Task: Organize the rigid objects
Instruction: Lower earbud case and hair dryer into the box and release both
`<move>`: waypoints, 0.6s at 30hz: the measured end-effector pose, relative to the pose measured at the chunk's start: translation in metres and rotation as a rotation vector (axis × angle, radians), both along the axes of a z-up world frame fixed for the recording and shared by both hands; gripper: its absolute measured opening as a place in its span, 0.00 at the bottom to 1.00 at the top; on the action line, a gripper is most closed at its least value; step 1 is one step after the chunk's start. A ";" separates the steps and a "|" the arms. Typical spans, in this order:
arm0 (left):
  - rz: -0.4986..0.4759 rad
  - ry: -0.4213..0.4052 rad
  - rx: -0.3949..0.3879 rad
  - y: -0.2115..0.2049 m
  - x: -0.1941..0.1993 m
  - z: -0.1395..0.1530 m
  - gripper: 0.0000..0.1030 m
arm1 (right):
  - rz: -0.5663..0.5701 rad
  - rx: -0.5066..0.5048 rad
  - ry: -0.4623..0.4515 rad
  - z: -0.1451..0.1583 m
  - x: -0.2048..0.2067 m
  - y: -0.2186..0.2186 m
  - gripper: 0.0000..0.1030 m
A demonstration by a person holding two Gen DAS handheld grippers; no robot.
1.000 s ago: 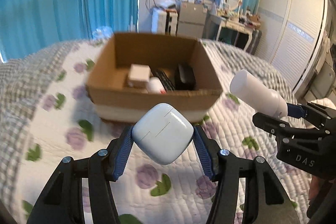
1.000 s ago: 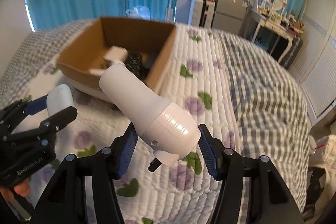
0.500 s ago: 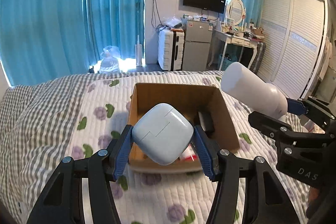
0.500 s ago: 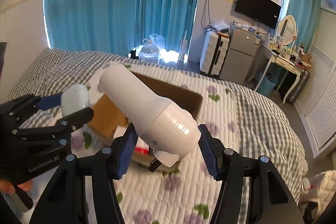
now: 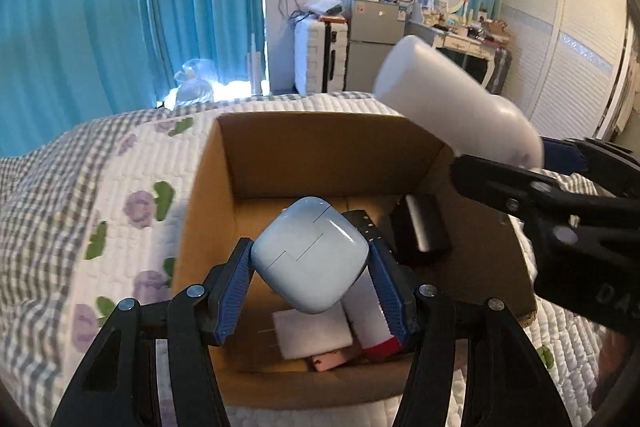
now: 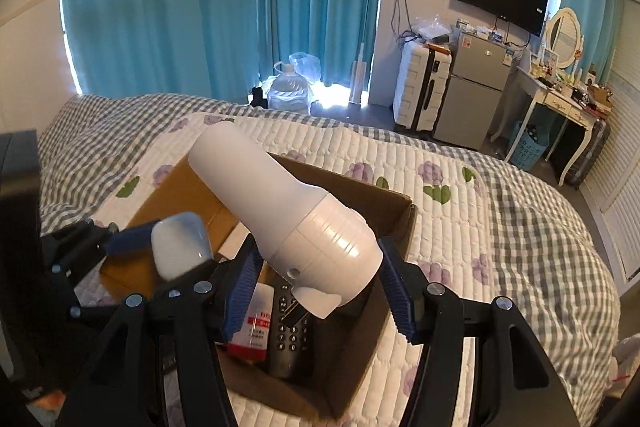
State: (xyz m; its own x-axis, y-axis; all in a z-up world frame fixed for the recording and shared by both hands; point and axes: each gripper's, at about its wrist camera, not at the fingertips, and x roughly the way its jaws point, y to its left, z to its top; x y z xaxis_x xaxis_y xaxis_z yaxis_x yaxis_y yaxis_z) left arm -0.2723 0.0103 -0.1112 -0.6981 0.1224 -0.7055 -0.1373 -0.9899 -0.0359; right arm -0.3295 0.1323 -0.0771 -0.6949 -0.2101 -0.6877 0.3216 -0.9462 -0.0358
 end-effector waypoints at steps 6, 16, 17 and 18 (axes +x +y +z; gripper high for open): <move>0.049 0.056 0.002 -0.003 0.006 0.010 0.67 | -0.010 -0.018 -0.010 -0.006 -0.007 0.009 0.56; 0.148 0.141 -0.008 -0.038 0.009 0.051 0.75 | -0.028 0.005 -0.010 0.006 -0.015 0.004 0.56; 0.154 0.142 -0.016 -0.042 0.007 0.051 0.75 | -0.025 -0.001 -0.025 0.002 -0.020 0.002 0.56; 0.171 0.145 -0.022 -0.048 0.005 0.051 0.75 | -0.024 -0.003 -0.041 -0.001 -0.027 0.001 0.56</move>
State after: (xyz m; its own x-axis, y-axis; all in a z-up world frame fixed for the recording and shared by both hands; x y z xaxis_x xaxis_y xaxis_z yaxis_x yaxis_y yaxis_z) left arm -0.2672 -0.0381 -0.0604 -0.8013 -0.0214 -0.5978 0.0310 -0.9995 -0.0057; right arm -0.3562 0.1336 -0.0780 -0.6708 -0.1954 -0.7154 0.2997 -0.9538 -0.0205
